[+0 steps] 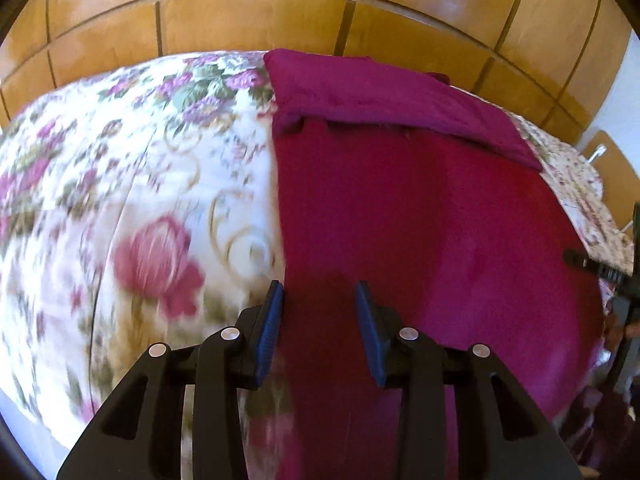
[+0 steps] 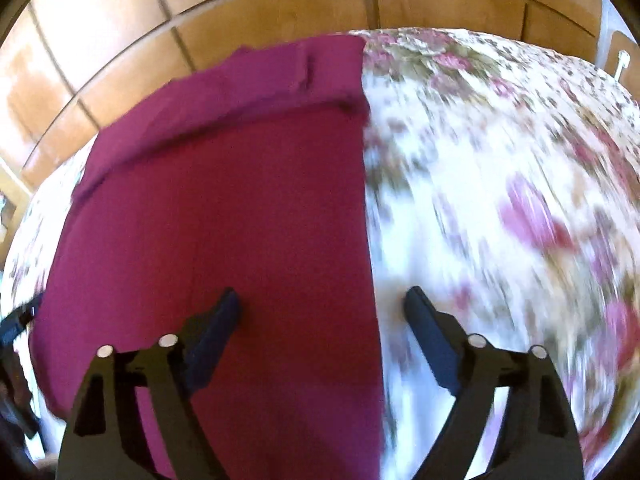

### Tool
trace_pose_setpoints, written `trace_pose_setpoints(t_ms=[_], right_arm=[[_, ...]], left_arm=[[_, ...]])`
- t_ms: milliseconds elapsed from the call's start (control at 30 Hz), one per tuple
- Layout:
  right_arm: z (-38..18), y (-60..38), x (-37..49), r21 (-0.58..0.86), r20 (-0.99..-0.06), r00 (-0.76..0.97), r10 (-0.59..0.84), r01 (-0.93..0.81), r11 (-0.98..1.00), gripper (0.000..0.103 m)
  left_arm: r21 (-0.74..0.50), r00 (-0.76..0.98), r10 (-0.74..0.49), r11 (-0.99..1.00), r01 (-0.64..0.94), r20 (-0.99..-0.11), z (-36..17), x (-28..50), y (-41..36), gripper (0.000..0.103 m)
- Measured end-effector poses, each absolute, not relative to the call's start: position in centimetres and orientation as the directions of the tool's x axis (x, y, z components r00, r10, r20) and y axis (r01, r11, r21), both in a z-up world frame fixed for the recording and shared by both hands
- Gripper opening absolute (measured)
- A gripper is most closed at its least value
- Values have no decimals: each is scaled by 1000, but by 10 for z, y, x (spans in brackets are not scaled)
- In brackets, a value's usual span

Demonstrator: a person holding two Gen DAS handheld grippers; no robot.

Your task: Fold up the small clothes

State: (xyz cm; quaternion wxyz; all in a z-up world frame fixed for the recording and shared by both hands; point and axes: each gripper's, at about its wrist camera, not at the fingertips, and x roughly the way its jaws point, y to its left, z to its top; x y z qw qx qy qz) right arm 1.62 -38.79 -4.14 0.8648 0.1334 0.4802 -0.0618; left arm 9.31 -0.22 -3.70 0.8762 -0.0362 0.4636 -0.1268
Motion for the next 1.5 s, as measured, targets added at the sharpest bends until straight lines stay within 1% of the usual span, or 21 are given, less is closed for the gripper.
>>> trace_pose_setpoints(t_ms=[67, 167, 233, 267, 300, 333, 400, 467, 533, 700, 833, 967, 1100, 1133, 1167, 1200, 1233, 1333, 1367, 1400, 1500], right_arm=[[-38, -380, -10, 175, -848, 529, 32, 223, 959, 71], [-35, -369, -40, 189, -864, 500, 61, 208, 960, 53], [-34, -361, -56, 185, -878, 472, 79, 183, 966, 37], [-34, -358, -61, 184, -882, 463, 85, 173, 968, 34], [-34, -354, -64, 180, -888, 452, 89, 162, 970, 26], [-34, -352, -66, 181, -892, 441, 97, 152, 972, 20], [-33, -346, -66, 189, -898, 423, 119, 128, 974, 13], [-29, -345, -62, 205, -896, 422, 141, 108, 973, 12], [-23, -347, -56, 244, -885, 432, 175, 109, 964, 11], [9, -356, -40, 390, -798, 527, 291, 84, 917, 11], [22, -373, -10, 487, -730, 594, 337, 107, 867, 11], [15, -394, 25, 518, -717, 619, 321, 164, 840, 11], [0, -416, 62, 523, -728, 620, 292, 227, 822, 11], [-2, -421, 66, 523, -731, 617, 290, 234, 820, 14], [-6, -425, 78, 522, -739, 611, 285, 251, 815, 17], [-9, -429, 85, 525, -741, 608, 285, 258, 811, 35], [-11, -432, 90, 541, -734, 610, 298, 261, 800, 56], [-5, -441, 96, 588, -696, 644, 316, 260, 766, 76], [-1, -443, 94, 596, -681, 662, 314, 253, 762, 79], [5, -446, 90, 612, -660, 681, 317, 243, 753, 83], [14, -456, 71, 624, -629, 715, 304, 231, 747, 88]], left_arm=[[-229, 526, -298, 954, 193, -796, -37, 76, 6, 36], [-277, 503, -339, 941, 197, -795, -37, 54, 12, 36], [-310, 479, -375, 927, 212, -794, -38, 42, 16, 36], [-322, 465, -391, 920, 222, -794, -38, 37, 18, 36], [-338, 440, -413, 910, 241, -797, -38, 33, 18, 36], [-339, 423, -420, 905, 256, -803, -39, 30, 16, 28], [-327, 397, -429, 896, 300, -811, -39, 24, 12, 20], [-317, 398, -429, 894, 318, -811, -38, 21, 11, 14], [-365, 390, -468, 877, 312, -793, -32, 24, 15, 13], [-565, 390, -649, 761, 318, -654, 0, 47, 27, 13], [-642, 403, -698, 710, 289, -591, 12, 80, 27, 13], [-661, 433, -685, 713, 234, -586, 14, 126, 18, 13], [-663, 442, -655, 731, 163, -614, 9, 170, 13, 13], [-665, 435, -642, 737, 124, -631, 7, 182, 14, 17], [-684, 409, -655, 723, 95, -636, 2, 197, 13, 31], [-698, 400, -661, 713, 68, -635, 0, 206, 14, 41], [-714, 401, -663, 699, 31, -632, 0, 215, 19, 53], [-765, 464, -679, 644, 3, -570, 11, 225, 40, 60], [-770, 494, -671, 638, 3, -554, 17, 225, 48, 66], [-772, 514, -661, 636, -1, -546, 20, 225, 56, 68], [-743, 546, -622, 669, -2, -561, 18, 216, 74, 69]])
